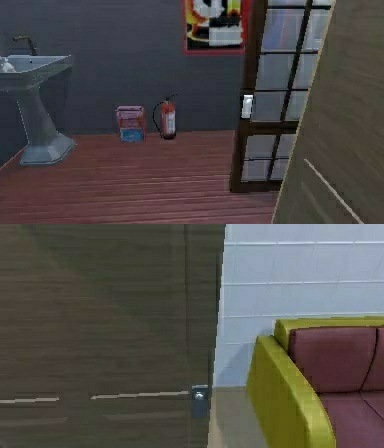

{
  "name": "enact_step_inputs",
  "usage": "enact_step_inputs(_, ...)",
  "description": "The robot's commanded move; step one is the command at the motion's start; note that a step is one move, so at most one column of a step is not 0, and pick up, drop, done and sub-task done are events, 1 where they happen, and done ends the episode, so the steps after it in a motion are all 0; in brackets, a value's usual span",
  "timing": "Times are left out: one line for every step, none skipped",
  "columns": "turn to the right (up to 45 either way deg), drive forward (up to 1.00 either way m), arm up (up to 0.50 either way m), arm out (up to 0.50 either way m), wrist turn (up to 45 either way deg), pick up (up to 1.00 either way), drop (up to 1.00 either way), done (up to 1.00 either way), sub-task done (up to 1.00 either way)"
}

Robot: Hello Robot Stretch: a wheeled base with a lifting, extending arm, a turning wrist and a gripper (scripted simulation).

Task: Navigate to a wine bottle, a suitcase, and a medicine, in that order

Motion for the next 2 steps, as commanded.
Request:
enact_step_inputs(0.0, 1.0, 0.0, 0.0, 0.0, 0.0, 0.0, 0.0, 0.0)
enact_step_inputs(0.0, 0.7, 0.0, 0.0, 0.0, 0.0, 0.0, 0.0, 0.0)
